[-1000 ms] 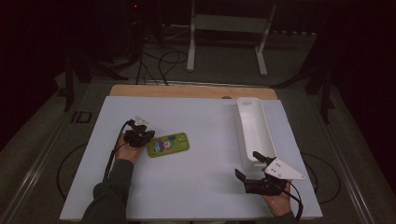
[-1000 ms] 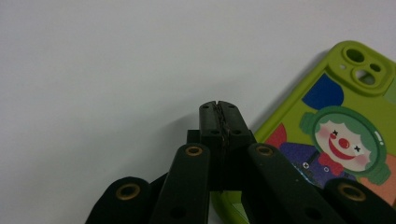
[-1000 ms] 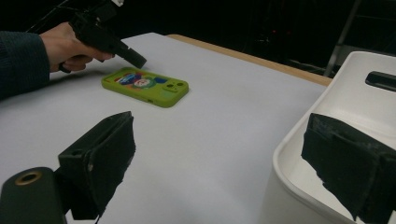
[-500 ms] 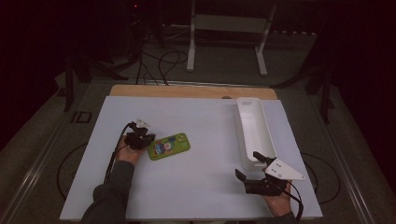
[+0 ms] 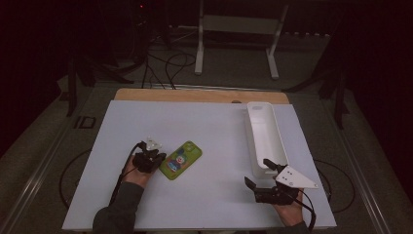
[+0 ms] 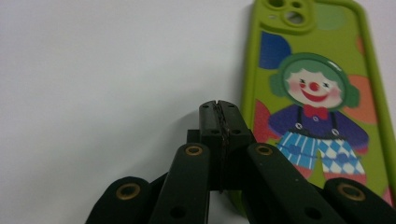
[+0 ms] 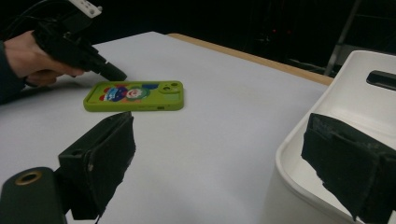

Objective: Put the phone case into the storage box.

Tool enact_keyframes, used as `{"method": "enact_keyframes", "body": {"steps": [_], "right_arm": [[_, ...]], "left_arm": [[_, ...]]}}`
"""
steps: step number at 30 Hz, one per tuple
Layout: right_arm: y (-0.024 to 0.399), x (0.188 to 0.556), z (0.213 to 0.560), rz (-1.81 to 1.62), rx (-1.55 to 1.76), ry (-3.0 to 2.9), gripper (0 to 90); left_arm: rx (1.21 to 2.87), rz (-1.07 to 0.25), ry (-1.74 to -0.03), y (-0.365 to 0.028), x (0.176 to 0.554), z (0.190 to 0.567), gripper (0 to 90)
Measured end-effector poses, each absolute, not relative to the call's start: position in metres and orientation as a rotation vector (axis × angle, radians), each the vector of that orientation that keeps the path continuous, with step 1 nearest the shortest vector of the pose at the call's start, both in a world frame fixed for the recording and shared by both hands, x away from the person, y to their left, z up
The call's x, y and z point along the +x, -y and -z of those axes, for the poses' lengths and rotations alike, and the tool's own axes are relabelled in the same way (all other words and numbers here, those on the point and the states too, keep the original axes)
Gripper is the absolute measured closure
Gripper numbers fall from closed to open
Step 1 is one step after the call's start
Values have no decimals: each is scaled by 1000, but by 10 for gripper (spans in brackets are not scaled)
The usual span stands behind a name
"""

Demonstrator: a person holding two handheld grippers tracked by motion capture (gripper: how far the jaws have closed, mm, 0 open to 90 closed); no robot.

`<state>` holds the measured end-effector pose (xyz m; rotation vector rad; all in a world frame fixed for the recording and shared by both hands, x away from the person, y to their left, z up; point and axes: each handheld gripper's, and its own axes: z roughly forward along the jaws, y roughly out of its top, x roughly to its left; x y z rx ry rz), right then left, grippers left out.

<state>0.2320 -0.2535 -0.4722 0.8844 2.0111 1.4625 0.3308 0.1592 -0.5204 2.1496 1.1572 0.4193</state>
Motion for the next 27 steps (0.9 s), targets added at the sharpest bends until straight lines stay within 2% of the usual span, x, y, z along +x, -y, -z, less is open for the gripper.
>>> {"method": "enact_keyframes", "body": {"steps": [9, 21, 23, 25, 27], "right_arm": [[254, 232, 472, -1462, 882, -2008, 90], [255, 232, 472, -1464, 885, -2003, 90], [255, 232, 472, -1464, 886, -1999, 90], [256, 232, 472, -1467, 890, -1993, 90], [256, 232, 471, -1471, 894, -1991, 90]], "left_arm": [[2127, -411, -1148, -160, 327, 521, 893], [1995, -497, -1106, -186, 308, 486, 577], [1966, -498, -1098, -192, 302, 482, 534], [1939, -502, -1072, -199, 295, 479, 531], [1930, -518, -1067, -203, 289, 478, 443]]}}
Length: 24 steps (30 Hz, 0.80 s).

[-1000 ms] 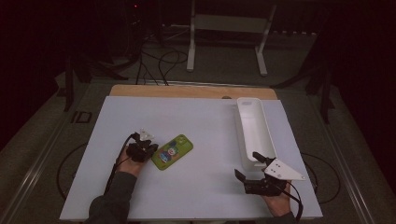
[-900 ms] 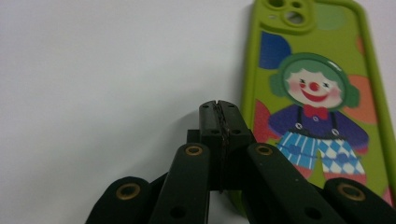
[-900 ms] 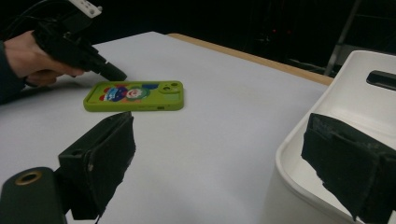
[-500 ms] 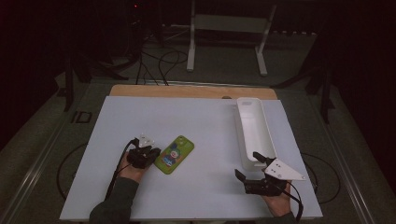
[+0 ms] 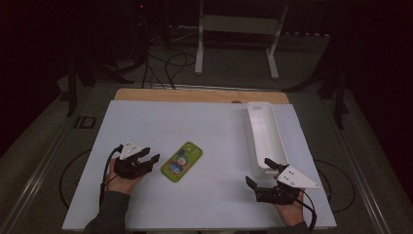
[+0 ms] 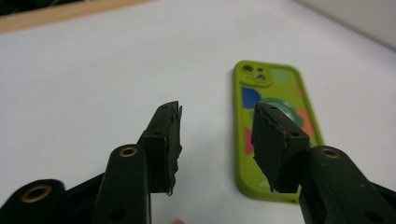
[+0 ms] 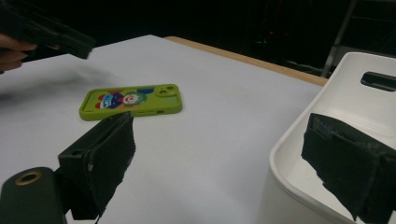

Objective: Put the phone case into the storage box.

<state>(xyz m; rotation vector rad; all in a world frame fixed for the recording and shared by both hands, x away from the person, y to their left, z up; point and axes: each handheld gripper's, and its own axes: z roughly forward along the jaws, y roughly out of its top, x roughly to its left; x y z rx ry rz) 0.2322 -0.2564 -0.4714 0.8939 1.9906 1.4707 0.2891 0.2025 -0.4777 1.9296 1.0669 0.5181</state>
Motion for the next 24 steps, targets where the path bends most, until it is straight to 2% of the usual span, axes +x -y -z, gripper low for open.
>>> {"method": "enact_keyframes", "body": {"steps": [6, 12, 24], "right_arm": [[257, 233, 471, -1474, 894, -1987, 89], [257, 233, 471, -1475, 894, -1982, 89], [259, 235, 469, -1478, 882, -1967, 89]], "left_arm": [[1894, -566, -1059, -214, 270, 476, 159], [1894, -583, -1029, -222, 255, 477, 5], [1846, -603, -962, -229, 233, 480, 0]]}}
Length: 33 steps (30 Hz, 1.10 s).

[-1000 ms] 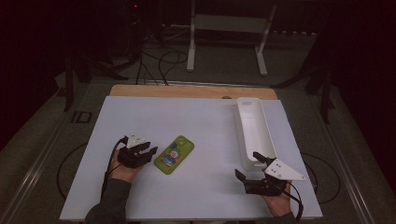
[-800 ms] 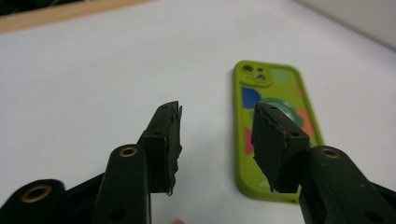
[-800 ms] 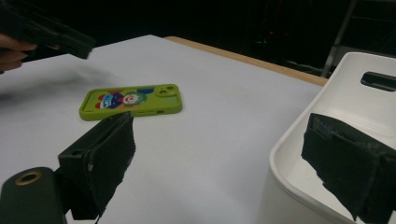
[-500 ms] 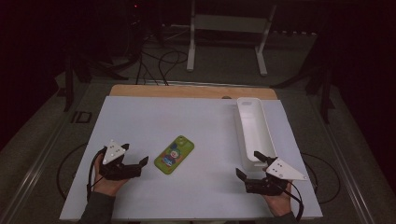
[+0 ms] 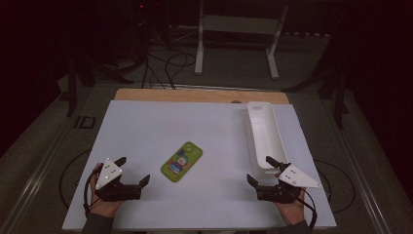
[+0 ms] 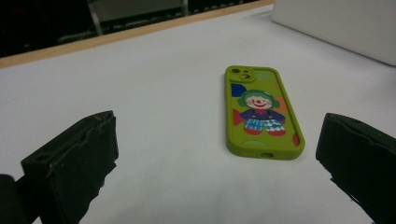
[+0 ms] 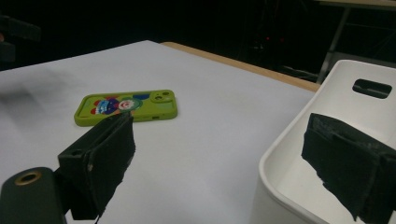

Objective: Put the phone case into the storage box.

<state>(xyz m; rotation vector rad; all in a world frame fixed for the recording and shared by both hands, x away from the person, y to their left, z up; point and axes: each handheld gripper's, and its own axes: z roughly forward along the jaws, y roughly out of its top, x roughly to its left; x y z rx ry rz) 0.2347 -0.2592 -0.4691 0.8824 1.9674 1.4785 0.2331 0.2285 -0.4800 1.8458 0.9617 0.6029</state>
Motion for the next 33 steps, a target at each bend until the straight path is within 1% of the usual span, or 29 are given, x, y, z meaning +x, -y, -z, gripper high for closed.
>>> {"method": "enact_keyframes", "body": {"steps": [5, 20, 27, 33], "right_arm": [[261, 236, 469, -1486, 881, -1961, 89], [264, 237, 470, -1485, 903, -1951, 89], [268, 239, 469, -1493, 914, -1943, 89], [269, 239, 469, -1487, 908, -1943, 89]], "left_arm": [[1848, -594, -941, -228, 233, 479, 0], [1890, -560, -963, -222, 242, 471, 0], [1931, -533, -963, -214, 251, 464, 0], [1986, -525, -988, -208, 269, 460, 0]]}}
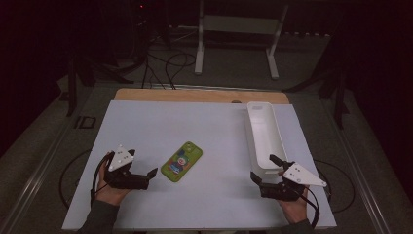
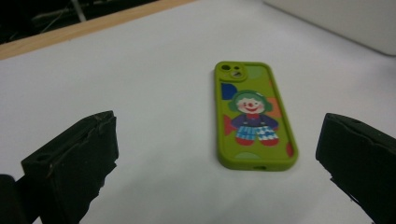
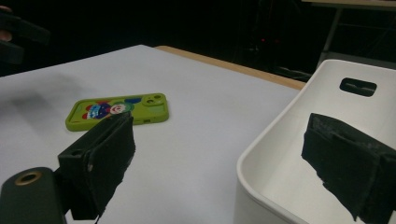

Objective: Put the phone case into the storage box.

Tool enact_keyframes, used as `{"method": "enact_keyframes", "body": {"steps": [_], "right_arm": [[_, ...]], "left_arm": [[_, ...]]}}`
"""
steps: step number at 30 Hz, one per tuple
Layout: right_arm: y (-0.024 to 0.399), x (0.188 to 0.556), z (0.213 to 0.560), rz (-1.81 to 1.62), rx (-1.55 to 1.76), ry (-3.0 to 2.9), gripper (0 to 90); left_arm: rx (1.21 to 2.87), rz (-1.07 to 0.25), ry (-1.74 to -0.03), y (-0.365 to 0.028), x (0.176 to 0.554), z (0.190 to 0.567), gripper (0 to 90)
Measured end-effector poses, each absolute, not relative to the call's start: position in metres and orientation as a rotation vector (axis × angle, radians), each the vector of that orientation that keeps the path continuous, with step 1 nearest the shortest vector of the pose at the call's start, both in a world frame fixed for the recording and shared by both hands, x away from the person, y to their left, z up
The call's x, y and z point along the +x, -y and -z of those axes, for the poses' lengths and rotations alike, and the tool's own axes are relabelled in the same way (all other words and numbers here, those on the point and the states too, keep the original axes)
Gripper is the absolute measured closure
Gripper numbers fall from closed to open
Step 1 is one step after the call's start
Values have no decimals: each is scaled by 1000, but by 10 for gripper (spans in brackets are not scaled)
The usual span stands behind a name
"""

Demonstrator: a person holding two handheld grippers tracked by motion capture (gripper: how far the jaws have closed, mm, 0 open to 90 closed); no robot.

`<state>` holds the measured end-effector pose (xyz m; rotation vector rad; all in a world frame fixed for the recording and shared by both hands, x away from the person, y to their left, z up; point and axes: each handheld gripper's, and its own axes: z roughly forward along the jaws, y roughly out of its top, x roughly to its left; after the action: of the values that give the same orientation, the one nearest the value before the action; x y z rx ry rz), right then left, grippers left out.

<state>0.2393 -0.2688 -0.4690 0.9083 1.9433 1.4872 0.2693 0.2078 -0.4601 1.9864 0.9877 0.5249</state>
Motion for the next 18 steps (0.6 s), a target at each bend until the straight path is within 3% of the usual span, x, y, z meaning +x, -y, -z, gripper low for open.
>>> {"method": "enact_keyframes", "body": {"steps": [18], "right_arm": [[269, 241, 469, -1488, 911, -1939, 89]], "left_arm": [[2101, -471, -1022, -185, 301, 467, 0]]}}
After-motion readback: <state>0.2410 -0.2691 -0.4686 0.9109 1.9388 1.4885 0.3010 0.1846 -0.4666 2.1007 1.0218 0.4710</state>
